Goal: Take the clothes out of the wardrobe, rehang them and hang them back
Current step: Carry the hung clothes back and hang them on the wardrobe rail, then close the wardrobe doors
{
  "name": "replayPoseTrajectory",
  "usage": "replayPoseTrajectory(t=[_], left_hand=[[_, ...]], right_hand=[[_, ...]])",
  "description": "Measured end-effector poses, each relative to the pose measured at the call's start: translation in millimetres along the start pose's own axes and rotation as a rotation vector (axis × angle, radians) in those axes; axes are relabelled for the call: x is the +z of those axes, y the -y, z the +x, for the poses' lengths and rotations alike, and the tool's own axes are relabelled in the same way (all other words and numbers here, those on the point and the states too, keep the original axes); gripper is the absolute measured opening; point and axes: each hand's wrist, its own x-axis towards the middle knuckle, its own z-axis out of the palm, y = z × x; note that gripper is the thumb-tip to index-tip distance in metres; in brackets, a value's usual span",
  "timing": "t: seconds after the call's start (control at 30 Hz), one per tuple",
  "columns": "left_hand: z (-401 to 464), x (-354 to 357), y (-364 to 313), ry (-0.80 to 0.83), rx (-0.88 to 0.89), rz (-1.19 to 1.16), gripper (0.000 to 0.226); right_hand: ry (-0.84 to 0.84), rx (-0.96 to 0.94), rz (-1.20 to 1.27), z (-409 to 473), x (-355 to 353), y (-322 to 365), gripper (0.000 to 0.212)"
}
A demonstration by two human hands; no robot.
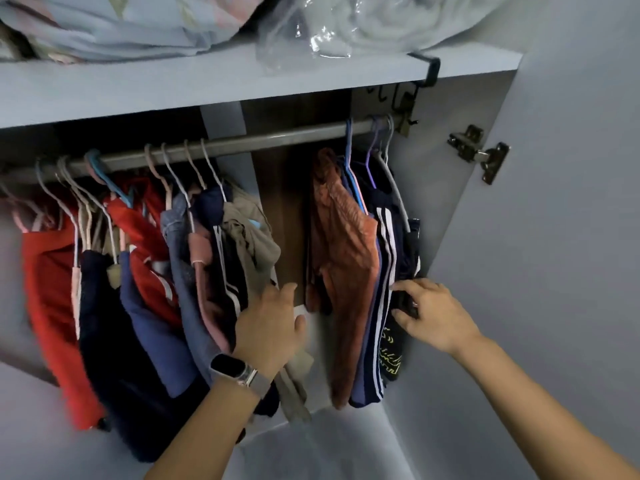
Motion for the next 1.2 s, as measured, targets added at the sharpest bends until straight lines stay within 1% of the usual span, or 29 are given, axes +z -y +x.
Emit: replayPoseTrajectory(t=[0.07,0.1,0.2,0.33,0.47,0.57,0.63,0.7,0.73,0.77,0.8,0.83,0.87,0.9,0.93,0.97,1.0,1.03,1.07,1.1,1.13,1.17,1.2], left_hand=[[-12,-2,-19,0.087,-0.028,-0.005,0.056],[-19,-1,-31,0.096,-0.025,0.005,0.055],[-42,8,-79,0.068,0.014,-0.01,0.053],[-74,15,-145,0.074,0.056,-0.119,0.054],[-111,6,-188,-0.013,0.08,-0.135,0.049],[-148,-5,-216,-0.062,0.1,-0.156,0.043],[-168,-11,-228,-0.105,0.101,-0.169,0.04],[-181,-21,-236,-0.162,0.096,-0.195,0.036],[-184,-28,-241,-0.184,0.086,-0.252,0.033],[-187,-37,-246,-0.198,0.062,-0.33,0.029],[-188,-47,-251,-0.206,0.032,-0.404,0.024],[-189,-57,-256,-0.205,0.005,-0.455,0.021],[-189,-66,-261,-0.195,-0.004,-0.483,0.019],[-188,-75,-266,-0.176,0.007,-0.496,0.018],[-187,-83,-271,-0.151,0.032,-0.497,0.018],[-186,-89,-277,-0.124,0.059,-0.487,0.02],[-185,-95,-283,-0.105,0.086,-0.47,0.021],[-185,-99,-289,-0.097,0.109,-0.451,0.022],[-185,-103,-296,-0.107,0.128,-0.435,0.022],[-186,-106,-302,-0.126,0.142,-0.42,0.022],[-188,-108,-306,-0.145,0.152,-0.406,0.023],[-190,-110,-309,-0.16,0.157,-0.393,0.024],[-192,-111,-310,-0.171,0.154,-0.378,0.024]], right_hand=[[0.031,-0.033,0.019,-19,-4,-14,0.046],[0.042,-0.037,0.028,-31,-6,-23,0.046],[0.048,-0.053,0.055,-72,-10,-53,0.048],[0.057,-0.128,0.14,-130,-22,-94,0.047],[0.036,-0.225,0.168,-175,-46,-127,0.047],[0.014,-0.3,0.2,-202,-66,-131,0.044],[0.017,-0.379,0.246,-218,-81,-127,0.04],[0.01,-0.512,0.295,-234,-99,-121,0.034],[-0.027,-0.592,0.309,-242,-110,-117,0.03],[-0.105,-0.667,0.314,-250,-121,-115,0.026],[-0.242,-0.73,0.308,-257,-132,-113,0.022],[-0.425,-0.766,0.298,-262,-143,-111,0.02],[-0.623,-0.765,0.294,-266,-155,-110,0.019],[-0.798,-0.727,0.301,-268,-168,-109,0.018],[-0.933,-0.671,0.315,-269,-181,-108,0.017],[-1.035,-0.604,0.313,-271,-195,-106,0.019],[-1.097,-0.513,0.297,-272,-207,-104,0.027],[-1.107,-0.42,0.297,-271,-217,-102,0.04],[-1.066,-0.343,0.335,-271,-226,-101,0.051],[-0.982,-0.285,0.424,-267,-232,-101,0.057],[-0.864,-0.242,0.534,-263,-237,-102,0.052],[-0.726,-0.198,0.626,-258,-238,-104,0.035],[-0.614,-0.14,0.638,-253,-237,-107,0.013]])
